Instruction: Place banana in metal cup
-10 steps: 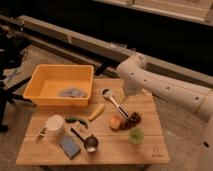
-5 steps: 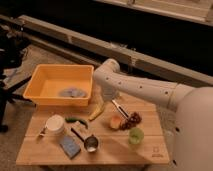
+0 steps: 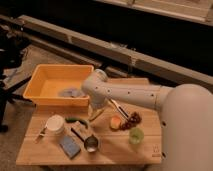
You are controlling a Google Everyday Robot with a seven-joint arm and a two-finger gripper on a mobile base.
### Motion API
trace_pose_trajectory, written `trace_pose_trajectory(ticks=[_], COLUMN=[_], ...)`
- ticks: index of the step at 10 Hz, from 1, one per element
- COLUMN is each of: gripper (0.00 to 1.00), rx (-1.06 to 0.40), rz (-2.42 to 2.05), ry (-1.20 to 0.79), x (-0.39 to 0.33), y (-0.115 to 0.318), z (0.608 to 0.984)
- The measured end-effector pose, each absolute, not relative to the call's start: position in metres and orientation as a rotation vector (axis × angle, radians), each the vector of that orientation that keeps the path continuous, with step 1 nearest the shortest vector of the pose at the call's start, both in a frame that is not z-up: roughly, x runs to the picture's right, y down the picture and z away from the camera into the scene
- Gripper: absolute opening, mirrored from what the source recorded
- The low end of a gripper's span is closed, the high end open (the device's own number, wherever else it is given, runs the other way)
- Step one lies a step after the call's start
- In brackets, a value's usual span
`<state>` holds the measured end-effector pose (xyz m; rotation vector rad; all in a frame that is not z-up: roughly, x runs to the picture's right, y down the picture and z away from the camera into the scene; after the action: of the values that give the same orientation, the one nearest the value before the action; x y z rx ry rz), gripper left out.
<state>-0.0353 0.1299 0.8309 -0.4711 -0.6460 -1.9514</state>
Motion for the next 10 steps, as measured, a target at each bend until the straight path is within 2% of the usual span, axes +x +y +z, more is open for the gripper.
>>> trace_pose_trajectory(ticks=[4,10], gripper=[0.8,0.79], rx=[-0.454,-0.487], rz=[-1.967,-1.912], ry=[-0.7,-0.709], x=[-0.058,-0.064], y=[0.128,0.125], z=[0.843,0.886])
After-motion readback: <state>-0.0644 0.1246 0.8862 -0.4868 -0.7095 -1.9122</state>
